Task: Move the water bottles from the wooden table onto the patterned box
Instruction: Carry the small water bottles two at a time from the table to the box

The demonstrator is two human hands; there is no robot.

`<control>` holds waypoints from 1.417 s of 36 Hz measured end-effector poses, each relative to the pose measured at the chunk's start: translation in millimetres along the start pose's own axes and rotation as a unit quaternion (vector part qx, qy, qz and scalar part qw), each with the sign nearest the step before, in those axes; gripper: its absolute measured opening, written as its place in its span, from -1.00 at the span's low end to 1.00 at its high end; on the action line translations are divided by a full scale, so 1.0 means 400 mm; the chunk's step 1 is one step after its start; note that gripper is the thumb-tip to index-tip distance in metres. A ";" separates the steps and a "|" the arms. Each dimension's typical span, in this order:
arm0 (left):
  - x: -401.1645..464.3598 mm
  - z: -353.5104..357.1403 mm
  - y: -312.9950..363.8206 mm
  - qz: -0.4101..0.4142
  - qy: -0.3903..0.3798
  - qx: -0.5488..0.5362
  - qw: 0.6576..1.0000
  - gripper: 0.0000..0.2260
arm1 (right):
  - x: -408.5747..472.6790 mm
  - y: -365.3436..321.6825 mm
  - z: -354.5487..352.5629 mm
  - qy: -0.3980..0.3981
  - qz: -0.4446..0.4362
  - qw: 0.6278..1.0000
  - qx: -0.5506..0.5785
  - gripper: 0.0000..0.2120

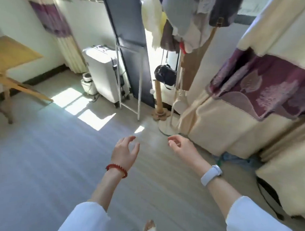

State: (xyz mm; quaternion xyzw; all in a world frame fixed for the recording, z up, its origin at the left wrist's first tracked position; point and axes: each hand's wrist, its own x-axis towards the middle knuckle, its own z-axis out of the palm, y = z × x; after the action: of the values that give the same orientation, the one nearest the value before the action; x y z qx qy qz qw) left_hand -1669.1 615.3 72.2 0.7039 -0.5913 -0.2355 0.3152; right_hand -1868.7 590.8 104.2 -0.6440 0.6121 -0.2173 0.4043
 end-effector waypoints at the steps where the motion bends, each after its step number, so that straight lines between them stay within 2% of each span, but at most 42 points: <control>1: 0.042 -0.048 -0.032 -0.005 0.010 0.009 1.000 -0.73 | 0.057 -0.050 0.042 -0.024 -0.017 0.999 -0.013 -0.76; 7: 0.237 -0.316 -0.219 -0.066 0.095 0.052 0.992 -0.70 | 0.326 -0.322 0.266 -0.122 -0.116 0.982 -0.087 -0.71; 17: 0.562 -0.608 -0.515 -0.154 0.185 0.100 0.965 -0.67 | 0.789 -0.656 0.582 -0.178 -0.268 0.935 -0.148 -0.69; 26: 0.960 -0.961 -0.734 -0.219 0.257 0.100 0.936 -0.70 | 1.239 -1.059 0.878 -0.233 -0.346 0.896 -0.151 -0.70; 31: 1.079 -1.165 -0.877 -0.258 0.313 0.112 0.907 -0.72 | 1.373 -1.276 1.068 -0.283 -0.370 0.874 -0.136 -0.71; 38: 1.217 -1.419 -1.161 -0.303 0.361 0.121 0.873 -0.74 | 1.547 -1.516 1.363 -0.334 -0.390 0.851 -0.114 -0.71; 51: 1.581 -1.934 -1.684 -0.322 0.356 0.107 0.871 -0.72 | 1.900 -2.056 1.927 -0.345 -0.374 0.857 -0.084 -0.72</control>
State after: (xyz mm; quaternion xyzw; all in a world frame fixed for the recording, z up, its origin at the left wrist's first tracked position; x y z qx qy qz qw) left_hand -543.3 191.4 145.8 0.9208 -0.2011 0.0077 0.3340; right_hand -648.9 -8.2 141.8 -0.8895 0.1626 -0.0638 0.4223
